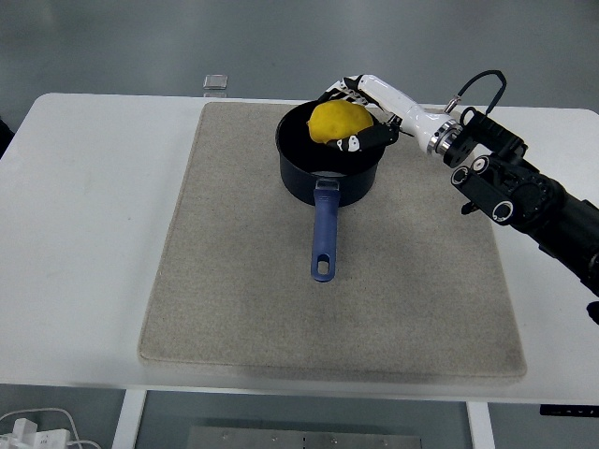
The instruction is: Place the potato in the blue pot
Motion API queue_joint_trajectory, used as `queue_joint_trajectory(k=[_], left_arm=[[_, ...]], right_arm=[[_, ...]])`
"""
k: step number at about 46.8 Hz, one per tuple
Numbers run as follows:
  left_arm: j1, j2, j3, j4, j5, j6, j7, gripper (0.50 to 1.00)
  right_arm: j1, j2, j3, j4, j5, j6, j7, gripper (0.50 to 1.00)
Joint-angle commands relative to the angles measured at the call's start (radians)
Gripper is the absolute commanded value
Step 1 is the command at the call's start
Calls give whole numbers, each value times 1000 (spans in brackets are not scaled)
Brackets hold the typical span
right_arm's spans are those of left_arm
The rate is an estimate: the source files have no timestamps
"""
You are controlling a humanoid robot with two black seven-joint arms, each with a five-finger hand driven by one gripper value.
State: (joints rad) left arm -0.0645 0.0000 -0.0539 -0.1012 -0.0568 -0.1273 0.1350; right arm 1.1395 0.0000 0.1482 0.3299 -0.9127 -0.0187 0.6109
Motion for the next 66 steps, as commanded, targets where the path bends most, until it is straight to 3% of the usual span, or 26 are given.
queue_joint_trajectory(k=[1, 43, 62, 63, 66], left_arm=[[0, 0, 0, 0, 0, 0, 0, 999], [0, 0, 0, 0, 0, 0, 0, 999], [0, 0, 0, 0, 0, 0, 1, 999], [0, 0, 0, 0, 0, 0, 0, 999], [0, 0, 0, 0, 0, 0, 0, 999]], right_arm=[[-11, 0, 1, 1, 0, -3, 0, 500], [-15, 0, 8, 1, 3, -27, 0, 500], [-15, 0, 2, 14, 98, -30, -10, 500], [-15, 0, 4, 14, 98, -30, -10, 511], [-15, 0, 4, 15, 103, -30, -10, 661]])
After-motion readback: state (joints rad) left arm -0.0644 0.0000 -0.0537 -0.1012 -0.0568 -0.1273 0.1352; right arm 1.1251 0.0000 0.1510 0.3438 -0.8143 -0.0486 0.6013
